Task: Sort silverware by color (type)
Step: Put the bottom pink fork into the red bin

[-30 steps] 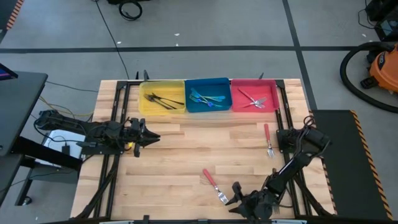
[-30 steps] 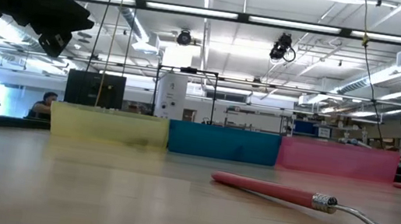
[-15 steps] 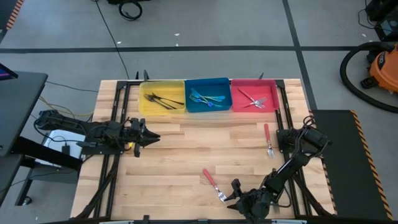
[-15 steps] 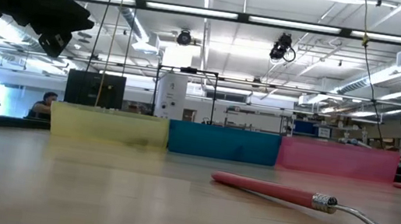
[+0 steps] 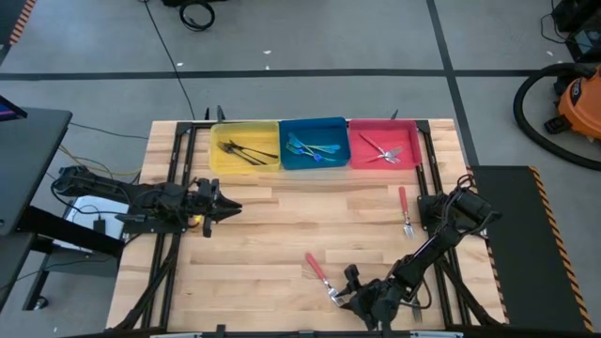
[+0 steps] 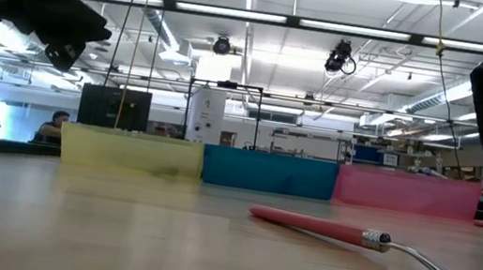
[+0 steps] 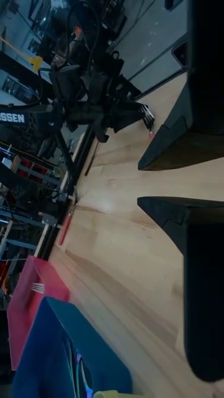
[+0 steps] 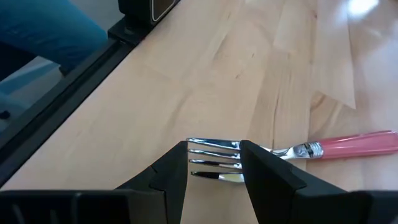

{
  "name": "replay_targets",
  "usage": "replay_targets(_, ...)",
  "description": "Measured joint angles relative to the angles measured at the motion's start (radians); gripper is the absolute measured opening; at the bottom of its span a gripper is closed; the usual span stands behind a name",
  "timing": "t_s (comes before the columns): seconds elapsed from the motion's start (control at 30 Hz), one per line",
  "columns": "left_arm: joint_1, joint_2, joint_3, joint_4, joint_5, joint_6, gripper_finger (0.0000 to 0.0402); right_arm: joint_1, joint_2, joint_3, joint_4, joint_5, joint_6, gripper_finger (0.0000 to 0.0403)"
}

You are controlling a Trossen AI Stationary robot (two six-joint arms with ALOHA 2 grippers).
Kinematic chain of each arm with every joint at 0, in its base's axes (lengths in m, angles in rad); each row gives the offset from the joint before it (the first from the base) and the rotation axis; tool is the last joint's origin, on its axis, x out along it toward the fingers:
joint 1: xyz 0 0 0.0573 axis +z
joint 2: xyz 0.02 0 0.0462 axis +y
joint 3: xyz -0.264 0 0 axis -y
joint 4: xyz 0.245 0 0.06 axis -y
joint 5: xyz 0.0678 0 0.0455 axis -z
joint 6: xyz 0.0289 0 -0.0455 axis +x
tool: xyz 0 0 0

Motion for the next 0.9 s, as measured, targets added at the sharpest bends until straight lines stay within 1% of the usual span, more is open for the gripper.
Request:
replay_targets(0.1,0.000,0.000,0.000,-0.012,0.000,0.000,0.0078,-0.005,0.000,0.000,-0.004,-0.001,0.004,0.0153)
replay_targets(0.2,0.000,0.000,0.000,-0.015,0.000,0.000,0.0078,-0.006,0.000,0.000,-0.007,-0.001,0.006,0.0140)
replay_targets(0.4,0.000,0.000,0.000,-0.015,0.000,0.000,0.0078,-0.006,0.000,0.000,-0.006,0.000,0.006,0.0086)
replay_targets(0.5,0.000,0.000,0.000,-0.016,0.000,0.000,0.0078,-0.006,-0.001,0.000,-0.003,0.015,0.003,0.0057)
replay_targets(0.6,0.000,0.000,0.000,-0.016,0.000,0.000,0.0078,-0.006,-0.002,0.000,-0.002,0.040,-0.002,0.0036)
replay_targets(0.7,0.000,0.000,0.000,-0.016,0.000,-0.001,0.0078,-0.007,-0.002,0.001,0.004,0.077,-0.002,0.0024)
replay_targets(0.9,0.000,0.000,0.000,-0.016,0.000,-0.001,0.0078,-0.016,-0.002,0.001,0.013,0.156,0.022,0.0020)
